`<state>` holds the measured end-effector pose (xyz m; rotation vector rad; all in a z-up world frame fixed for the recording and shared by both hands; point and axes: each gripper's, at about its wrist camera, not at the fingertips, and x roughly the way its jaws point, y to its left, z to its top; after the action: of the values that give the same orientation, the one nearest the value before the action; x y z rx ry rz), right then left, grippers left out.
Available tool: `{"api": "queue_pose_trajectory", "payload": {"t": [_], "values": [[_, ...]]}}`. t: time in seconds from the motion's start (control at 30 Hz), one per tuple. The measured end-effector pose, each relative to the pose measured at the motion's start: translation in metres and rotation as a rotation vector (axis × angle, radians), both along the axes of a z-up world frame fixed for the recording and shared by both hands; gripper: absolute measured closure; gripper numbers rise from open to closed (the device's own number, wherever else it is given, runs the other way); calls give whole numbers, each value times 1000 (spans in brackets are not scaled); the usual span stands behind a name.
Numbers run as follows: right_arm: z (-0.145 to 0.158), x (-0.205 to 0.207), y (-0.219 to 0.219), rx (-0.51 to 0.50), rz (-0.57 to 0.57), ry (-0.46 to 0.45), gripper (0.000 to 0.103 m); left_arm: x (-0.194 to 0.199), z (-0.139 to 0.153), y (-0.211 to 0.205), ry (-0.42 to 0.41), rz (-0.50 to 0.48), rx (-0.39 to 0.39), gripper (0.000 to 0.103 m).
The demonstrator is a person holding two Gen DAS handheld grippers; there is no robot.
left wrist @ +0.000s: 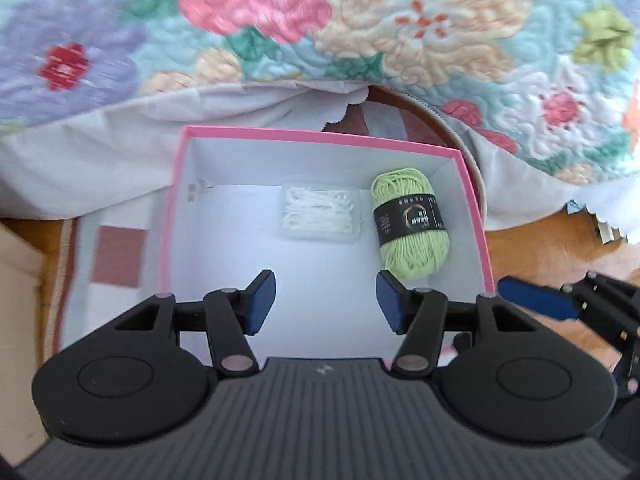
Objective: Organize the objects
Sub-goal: 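Move the left tool back to the orange sponge and close on it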
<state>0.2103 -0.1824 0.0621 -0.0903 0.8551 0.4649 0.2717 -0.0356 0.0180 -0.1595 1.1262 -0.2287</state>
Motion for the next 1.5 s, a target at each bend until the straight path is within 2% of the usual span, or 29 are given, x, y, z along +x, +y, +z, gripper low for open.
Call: {"api": "queue_pose_trajectory", "payload": {"t": [0.17,0.3,0.43,0.57,0.63,0.7,0.87,0.93,1.2,1.4,1.5], "values": [[33,-38,-3,29,13,-30,46,-48,46,8,-28,-42,59,41],[51,-70,-3,36,31,-56,38,-86,76,12,-67,-88,77,35],[59,-98,-1,40,51,-44,31,-120,95,17,-104,-115,97,30],[57,-122,6,37,98,-28,28,-147,94,24,-110,-127,107,26],[52,-131,14,36,132,-17,28,-160,87,27,-103,-105,117,25],[45,-141,23,21,172,-20,27,-173,77,27,-96,-124,120,23],[20,-156,42,11,258,-4,27,-186,41,31,-19,-136,87,23],[6,-159,47,21,276,14,21,-186,25,33,8,-134,77,23],[-75,-154,71,21,241,100,20,-172,-51,37,124,-124,25,23],[-119,-151,87,-42,264,86,20,-162,-90,39,198,-116,-43,24],[-133,-151,93,-71,283,65,20,-161,-107,39,217,-118,-41,26]]}}
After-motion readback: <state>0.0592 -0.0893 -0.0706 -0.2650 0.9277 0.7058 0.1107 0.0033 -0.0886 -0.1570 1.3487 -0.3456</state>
